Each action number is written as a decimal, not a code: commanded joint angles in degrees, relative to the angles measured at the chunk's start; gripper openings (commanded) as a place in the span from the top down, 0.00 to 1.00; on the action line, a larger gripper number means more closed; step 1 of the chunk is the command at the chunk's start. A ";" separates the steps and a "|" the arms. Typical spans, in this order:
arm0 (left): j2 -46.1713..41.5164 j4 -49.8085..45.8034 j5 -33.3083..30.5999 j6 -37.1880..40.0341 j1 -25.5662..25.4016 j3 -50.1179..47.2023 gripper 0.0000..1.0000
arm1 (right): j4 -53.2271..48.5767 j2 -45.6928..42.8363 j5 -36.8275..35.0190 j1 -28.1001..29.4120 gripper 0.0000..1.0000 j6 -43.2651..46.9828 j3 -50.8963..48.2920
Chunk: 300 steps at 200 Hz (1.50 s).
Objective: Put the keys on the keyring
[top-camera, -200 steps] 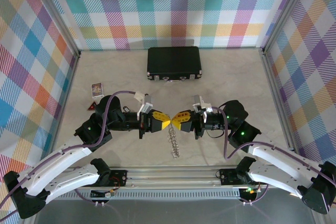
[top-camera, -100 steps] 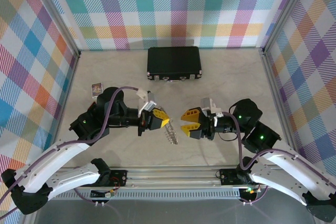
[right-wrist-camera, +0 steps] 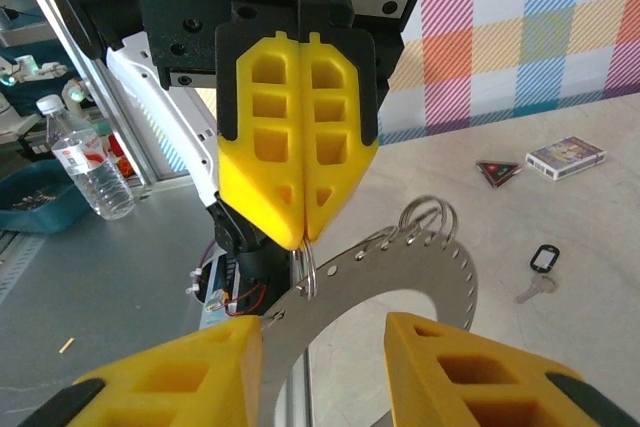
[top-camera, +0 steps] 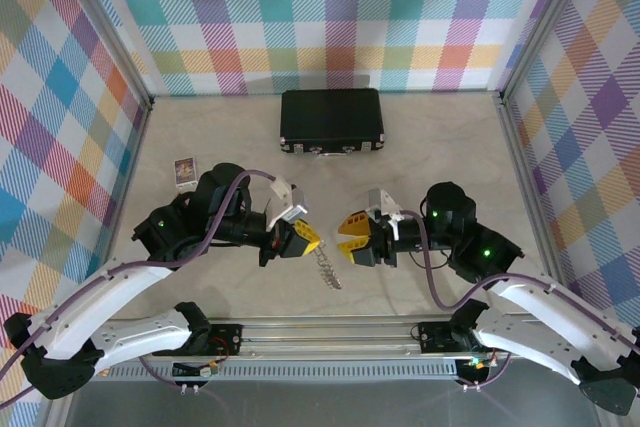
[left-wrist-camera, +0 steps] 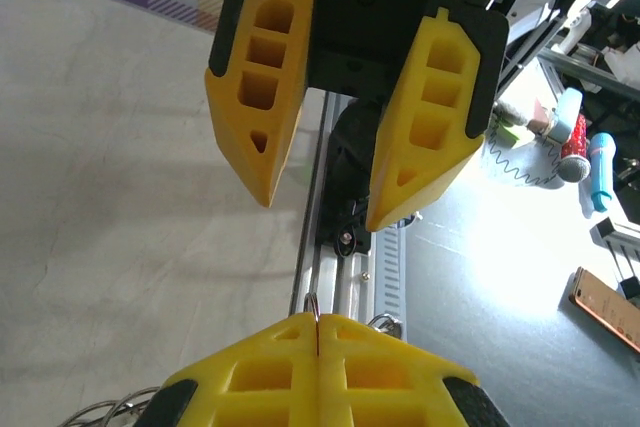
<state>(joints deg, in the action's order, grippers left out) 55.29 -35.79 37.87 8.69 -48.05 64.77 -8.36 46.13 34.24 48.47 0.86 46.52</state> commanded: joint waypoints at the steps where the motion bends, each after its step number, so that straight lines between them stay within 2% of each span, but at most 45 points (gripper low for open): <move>1: 0.52 -0.83 0.45 1.65 -0.82 2.37 1.00 | 2.88 0.84 2.40 0.34 0.64 -0.81 0.86; 52: 1.43 -1.20 0.45 2.10 -1.22 2.95 1.00 | 3.74 2.70 5.13 0.57 0.71 -0.70 1.03; 99: 2.08 -1.72 0.11 2.39 -1.27 3.17 1.00 | 1.08 4.78 8.46 0.93 0.81 1.48 2.25; 145: 2.49 -1.84 0.15 2.56 -1.35 3.17 1.00 | 1.19 5.97 10.85 1.19 0.85 1.86 2.52; 206: 3.17 -1.30 0.27 2.27 -1.52 2.99 1.00 | 0.77 8.01 12.14 2.15 0.90 2.57 2.92; 253: 3.21 -0.36 -0.16 1.64 -2.22 2.46 1.00 | 0.53 8.87 12.81 2.64 1.00 2.94 3.55; 300: 3.36 0.87 -0.07 1.38 -2.38 2.20 1.00 | -0.03 8.74 12.44 2.85 1.00 3.04 3.84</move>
<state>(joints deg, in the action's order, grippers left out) 58.83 -37.36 37.39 10.11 -49.50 65.87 -8.05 55.09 45.15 50.72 2.61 48.86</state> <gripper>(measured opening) 0.050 0.052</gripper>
